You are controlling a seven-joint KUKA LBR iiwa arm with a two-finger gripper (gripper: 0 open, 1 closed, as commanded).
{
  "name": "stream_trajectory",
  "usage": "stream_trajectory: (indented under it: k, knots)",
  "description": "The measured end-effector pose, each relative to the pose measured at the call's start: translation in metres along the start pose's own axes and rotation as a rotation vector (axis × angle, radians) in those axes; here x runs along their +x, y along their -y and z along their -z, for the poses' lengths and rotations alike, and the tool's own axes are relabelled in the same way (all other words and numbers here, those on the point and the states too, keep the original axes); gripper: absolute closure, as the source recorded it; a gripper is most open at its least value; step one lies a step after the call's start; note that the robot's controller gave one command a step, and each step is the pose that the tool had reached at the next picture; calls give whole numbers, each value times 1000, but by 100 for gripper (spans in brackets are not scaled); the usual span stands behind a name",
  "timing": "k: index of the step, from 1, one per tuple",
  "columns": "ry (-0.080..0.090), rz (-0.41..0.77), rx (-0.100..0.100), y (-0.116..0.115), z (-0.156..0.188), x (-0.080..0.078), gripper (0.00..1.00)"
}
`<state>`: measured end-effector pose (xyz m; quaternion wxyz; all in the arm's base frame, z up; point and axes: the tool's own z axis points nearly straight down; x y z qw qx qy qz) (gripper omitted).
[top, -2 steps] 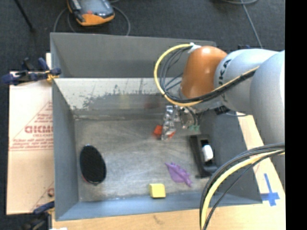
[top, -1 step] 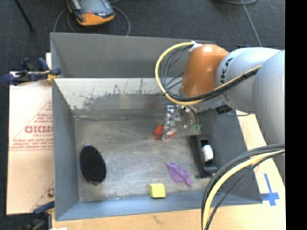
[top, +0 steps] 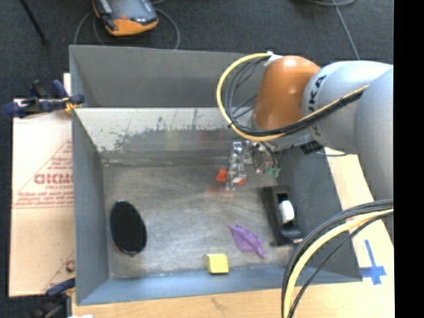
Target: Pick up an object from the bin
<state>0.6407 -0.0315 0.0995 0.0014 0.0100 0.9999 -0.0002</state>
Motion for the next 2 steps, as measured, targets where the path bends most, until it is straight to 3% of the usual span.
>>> stream_trajectory:
  k: [2]
  knots:
    - [1, 0, 0, 1, 26, -1, 100]
